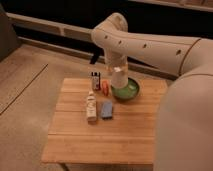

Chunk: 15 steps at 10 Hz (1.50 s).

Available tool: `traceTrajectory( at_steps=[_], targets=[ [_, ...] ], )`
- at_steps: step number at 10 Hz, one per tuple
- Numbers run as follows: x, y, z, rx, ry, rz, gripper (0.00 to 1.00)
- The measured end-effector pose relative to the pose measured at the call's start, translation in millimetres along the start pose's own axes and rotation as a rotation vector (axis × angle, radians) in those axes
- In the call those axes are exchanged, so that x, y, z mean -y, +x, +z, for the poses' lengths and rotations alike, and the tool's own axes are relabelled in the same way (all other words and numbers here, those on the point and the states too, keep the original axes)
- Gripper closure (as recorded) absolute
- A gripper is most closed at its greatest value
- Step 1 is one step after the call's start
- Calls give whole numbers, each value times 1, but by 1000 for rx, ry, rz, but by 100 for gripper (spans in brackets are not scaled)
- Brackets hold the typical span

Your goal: Place the ceramic cup over the eraser

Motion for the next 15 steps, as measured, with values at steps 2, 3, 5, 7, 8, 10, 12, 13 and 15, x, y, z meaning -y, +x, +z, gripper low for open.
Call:
traceTrajectory(
  at_steps=[2, 3, 5, 7, 8, 10, 12, 13, 15],
  targets=[
    [1, 0, 0, 0, 0, 2, 100],
    [0, 0, 0, 2, -2, 0, 100],
    [4, -11, -3, 33, -10, 14, 100],
    [7, -51, -13, 129, -42, 5, 100],
    [0, -65, -15, 160, -61, -19, 100],
    [-25, -86, -13, 201, -118, -83, 100],
    [-48, -92, -3, 198, -165, -136, 100],
    [-62, -93, 2, 190, -188, -167, 100],
    [-82, -95, 12, 175, -210, -215, 100]
  ],
)
